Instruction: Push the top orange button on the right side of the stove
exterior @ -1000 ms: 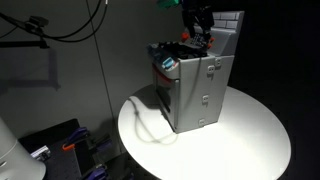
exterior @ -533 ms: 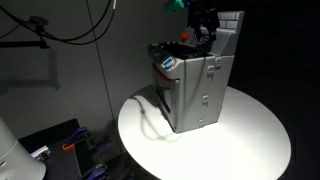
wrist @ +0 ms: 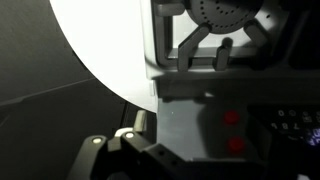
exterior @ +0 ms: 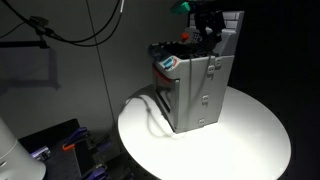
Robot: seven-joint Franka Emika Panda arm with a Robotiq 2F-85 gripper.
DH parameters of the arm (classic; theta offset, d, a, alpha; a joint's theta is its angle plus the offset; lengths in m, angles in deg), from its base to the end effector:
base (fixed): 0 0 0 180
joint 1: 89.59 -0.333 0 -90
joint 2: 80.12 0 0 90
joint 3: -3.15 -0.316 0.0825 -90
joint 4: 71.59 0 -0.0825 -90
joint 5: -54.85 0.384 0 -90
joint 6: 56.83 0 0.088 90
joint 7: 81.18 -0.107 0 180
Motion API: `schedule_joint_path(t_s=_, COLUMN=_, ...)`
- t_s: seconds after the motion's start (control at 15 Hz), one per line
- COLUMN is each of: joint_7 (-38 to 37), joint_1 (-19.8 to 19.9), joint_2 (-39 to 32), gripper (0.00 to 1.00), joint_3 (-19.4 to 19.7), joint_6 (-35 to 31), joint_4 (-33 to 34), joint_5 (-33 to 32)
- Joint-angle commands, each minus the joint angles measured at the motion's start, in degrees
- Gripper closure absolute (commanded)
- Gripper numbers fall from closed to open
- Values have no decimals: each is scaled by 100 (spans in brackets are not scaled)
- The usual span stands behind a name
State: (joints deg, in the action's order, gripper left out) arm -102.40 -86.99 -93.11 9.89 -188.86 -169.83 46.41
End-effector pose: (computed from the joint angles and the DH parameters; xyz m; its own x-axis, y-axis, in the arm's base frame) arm 0.6511 -0.1039 0.4927 0.8355 -0.3946 0.3825 -0.4367 -0.8992 0.0263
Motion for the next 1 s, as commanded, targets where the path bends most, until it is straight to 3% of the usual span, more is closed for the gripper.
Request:
schedule_joint_path(t_s=0.0, joint_7=-191, joint_1=-50, joint_2=-234, gripper=0, joint_3=80, joint_6=9, joint_4=372, joint_5=-156)
schedule_joint_path(t_s=0.93, joint_7=-160, joint_1=-62, joint_2=-512, gripper=0, joint_3=127, joint_6=-25, joint_4=680, joint_5=-74)
